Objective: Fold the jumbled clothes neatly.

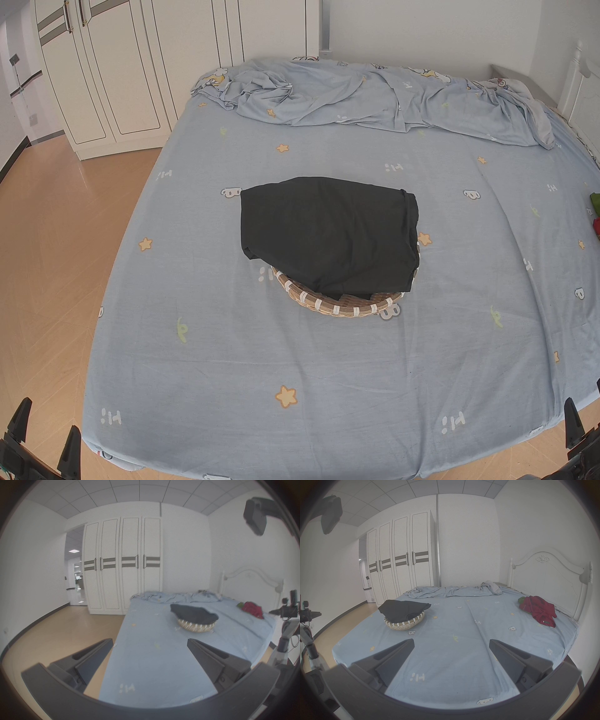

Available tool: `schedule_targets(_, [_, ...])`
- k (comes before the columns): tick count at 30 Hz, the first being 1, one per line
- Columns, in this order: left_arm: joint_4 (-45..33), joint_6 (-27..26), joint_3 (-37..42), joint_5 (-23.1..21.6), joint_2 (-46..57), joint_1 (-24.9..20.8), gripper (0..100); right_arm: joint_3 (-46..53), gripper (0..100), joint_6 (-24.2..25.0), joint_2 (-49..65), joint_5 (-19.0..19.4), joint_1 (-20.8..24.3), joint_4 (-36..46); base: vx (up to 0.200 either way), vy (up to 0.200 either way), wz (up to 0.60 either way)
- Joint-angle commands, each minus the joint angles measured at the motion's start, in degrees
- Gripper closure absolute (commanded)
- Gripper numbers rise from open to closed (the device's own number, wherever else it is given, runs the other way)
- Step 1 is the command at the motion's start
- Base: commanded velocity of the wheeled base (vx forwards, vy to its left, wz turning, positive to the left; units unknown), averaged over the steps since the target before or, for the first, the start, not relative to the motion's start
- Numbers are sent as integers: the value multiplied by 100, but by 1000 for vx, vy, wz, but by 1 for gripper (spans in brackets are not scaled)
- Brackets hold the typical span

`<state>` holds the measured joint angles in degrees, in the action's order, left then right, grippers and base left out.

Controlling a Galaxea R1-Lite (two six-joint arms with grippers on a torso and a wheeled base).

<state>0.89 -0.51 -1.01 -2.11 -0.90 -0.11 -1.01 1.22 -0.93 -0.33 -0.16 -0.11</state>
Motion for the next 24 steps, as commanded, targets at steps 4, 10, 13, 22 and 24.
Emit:
schedule_targets(4, [-1,7,101,0,90,2,0,101,0,1,93,-2,-2,2,0,0,0])
schedule_targets(10, [-1,-2,101,9,90,2,0,101,0,1,93,-2,-2,-7,0,-33,0])
schedule_targets(13, [25,-28,101,18,90,11,0,101,0,1,84,-2,-2,-7,0,-200,0])
schedule_targets(22, [16,-89,101,18,90,11,0,101,0,1,93,-2,-2,-7,0,-200,0])
schedule_targets(24, [16,-89,101,18,90,11,0,101,0,1,93,-2,7,-7,0,-200,0])
